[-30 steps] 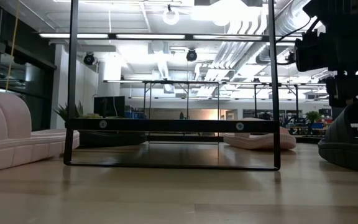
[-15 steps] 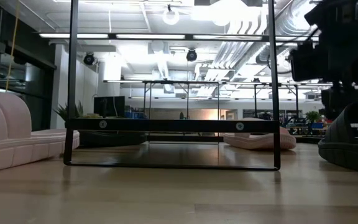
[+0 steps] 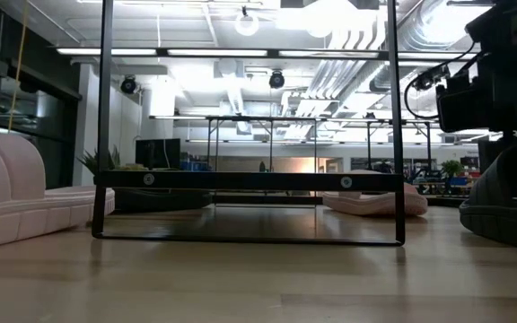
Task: Pick and place slides into the shelf
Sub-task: Put the bottom black slide on the shelf
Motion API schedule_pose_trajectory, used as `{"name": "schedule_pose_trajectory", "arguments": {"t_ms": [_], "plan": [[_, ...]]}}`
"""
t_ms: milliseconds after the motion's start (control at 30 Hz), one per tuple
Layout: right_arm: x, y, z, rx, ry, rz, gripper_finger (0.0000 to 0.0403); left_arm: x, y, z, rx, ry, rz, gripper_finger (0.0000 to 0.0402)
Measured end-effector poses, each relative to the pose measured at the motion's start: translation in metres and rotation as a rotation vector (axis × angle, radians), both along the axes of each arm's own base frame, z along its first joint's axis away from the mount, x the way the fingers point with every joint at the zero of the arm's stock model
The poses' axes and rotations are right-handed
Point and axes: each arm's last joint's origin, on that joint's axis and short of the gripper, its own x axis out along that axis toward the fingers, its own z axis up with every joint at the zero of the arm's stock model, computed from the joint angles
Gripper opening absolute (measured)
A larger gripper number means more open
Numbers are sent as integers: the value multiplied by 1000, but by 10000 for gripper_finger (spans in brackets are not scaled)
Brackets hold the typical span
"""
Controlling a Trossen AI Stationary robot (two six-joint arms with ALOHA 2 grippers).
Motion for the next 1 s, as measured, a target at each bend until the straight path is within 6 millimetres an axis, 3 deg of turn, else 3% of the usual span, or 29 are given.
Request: {"name": "schedule_pose_trajectory", "arguments": {"t_ms": [367,1000], "plan": [[-3,10,-1,-23,23,-21,229,-1,0,-2,3,22,0,172],[-1,7,-1,-28,16,-75,229,-1,0,-4,1,42,2,172]]}}
